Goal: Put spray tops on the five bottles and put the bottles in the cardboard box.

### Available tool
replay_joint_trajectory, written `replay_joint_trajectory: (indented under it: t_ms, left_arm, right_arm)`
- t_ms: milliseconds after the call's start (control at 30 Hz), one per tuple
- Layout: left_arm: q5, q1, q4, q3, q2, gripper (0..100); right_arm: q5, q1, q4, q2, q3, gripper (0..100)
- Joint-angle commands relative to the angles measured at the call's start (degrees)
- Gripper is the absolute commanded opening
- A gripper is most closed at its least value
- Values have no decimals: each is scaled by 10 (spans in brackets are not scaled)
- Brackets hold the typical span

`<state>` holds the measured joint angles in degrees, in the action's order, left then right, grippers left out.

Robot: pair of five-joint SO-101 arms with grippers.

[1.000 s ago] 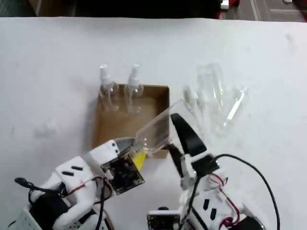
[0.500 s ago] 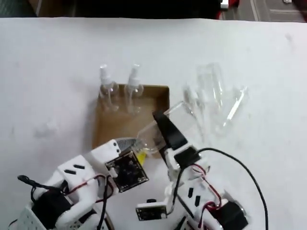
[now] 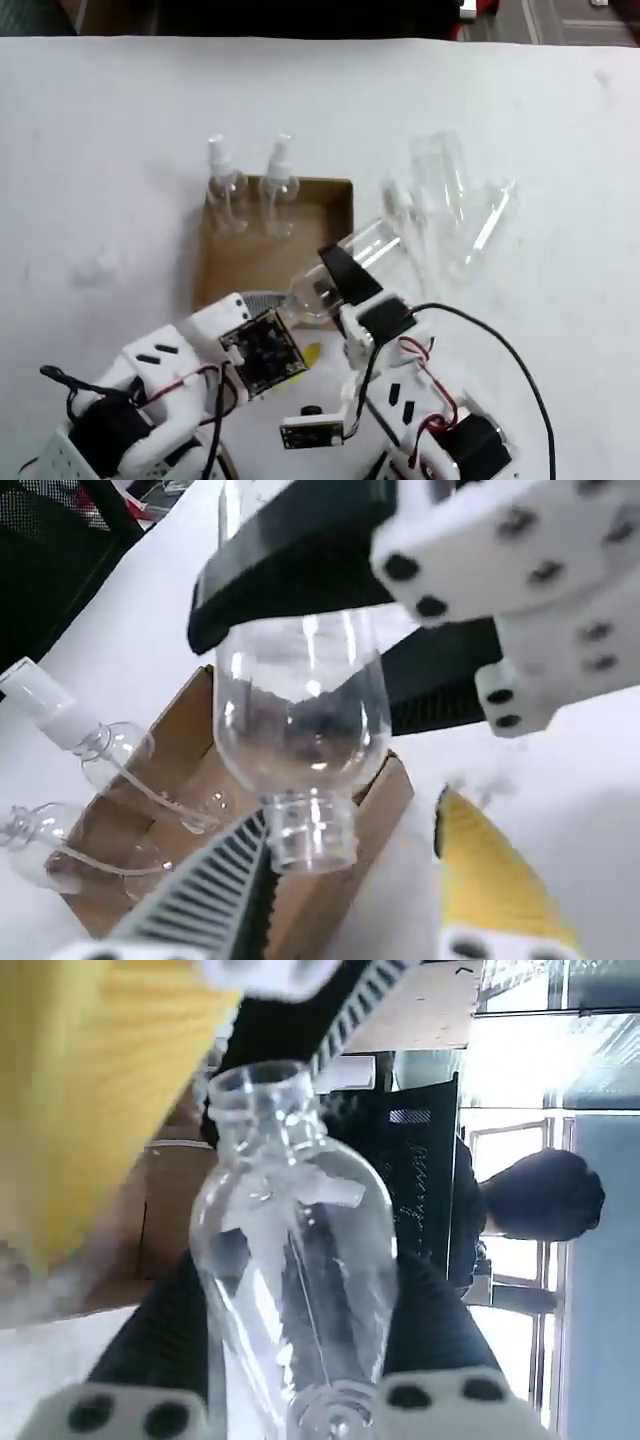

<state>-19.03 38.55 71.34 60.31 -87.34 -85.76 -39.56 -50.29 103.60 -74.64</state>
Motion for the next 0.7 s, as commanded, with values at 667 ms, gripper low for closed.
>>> replay_joint_trajectory:
  t_ms: [667]
  left_arm:
    - [-5, -190, 132, -201, -179, 256]
  right_arm:
    - [276, 225, -7, -6, 107, 16]
